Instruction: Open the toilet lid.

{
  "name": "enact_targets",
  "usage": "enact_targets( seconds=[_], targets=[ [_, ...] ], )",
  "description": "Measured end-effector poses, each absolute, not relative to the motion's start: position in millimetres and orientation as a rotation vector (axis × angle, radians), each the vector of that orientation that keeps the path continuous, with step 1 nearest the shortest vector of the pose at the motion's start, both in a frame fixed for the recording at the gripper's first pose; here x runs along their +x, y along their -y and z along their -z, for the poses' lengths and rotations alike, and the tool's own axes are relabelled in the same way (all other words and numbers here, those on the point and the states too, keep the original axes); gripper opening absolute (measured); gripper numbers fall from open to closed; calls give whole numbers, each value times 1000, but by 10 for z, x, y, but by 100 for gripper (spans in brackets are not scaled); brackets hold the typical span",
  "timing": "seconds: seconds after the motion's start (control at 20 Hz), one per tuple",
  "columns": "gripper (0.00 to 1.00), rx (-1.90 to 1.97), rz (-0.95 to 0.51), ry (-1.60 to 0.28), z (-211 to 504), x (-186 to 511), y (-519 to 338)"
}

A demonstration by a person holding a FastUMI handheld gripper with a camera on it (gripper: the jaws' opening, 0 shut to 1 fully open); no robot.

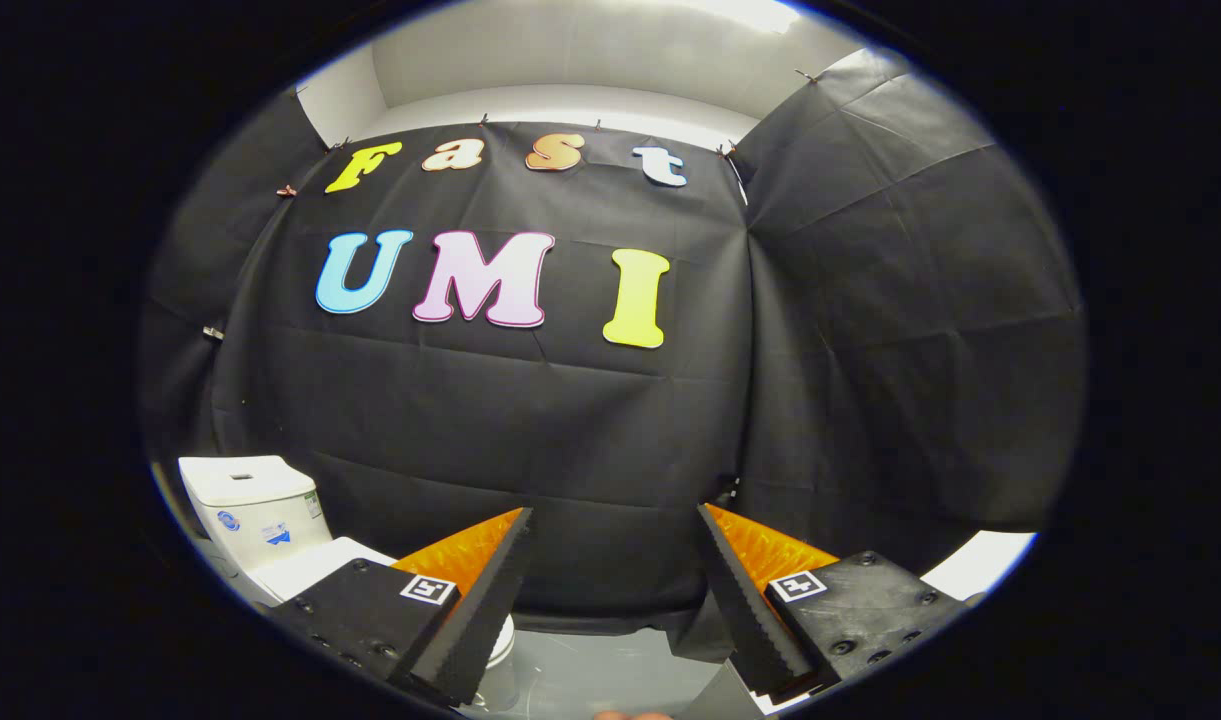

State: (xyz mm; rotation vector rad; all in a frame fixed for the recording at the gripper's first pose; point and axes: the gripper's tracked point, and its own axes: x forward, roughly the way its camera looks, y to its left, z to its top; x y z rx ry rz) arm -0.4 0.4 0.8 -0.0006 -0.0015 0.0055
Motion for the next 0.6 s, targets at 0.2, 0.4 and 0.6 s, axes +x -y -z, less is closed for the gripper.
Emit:
enact_targets(
  seconds=[0.2,0.4,0.6],
  targets=[
    [98,0,-5,3,-15,-1,-9],
    [98,1,-16,5,-31,-4,-36],
    [98,-9,-22,11,-44,-13,-54]
  ],
)
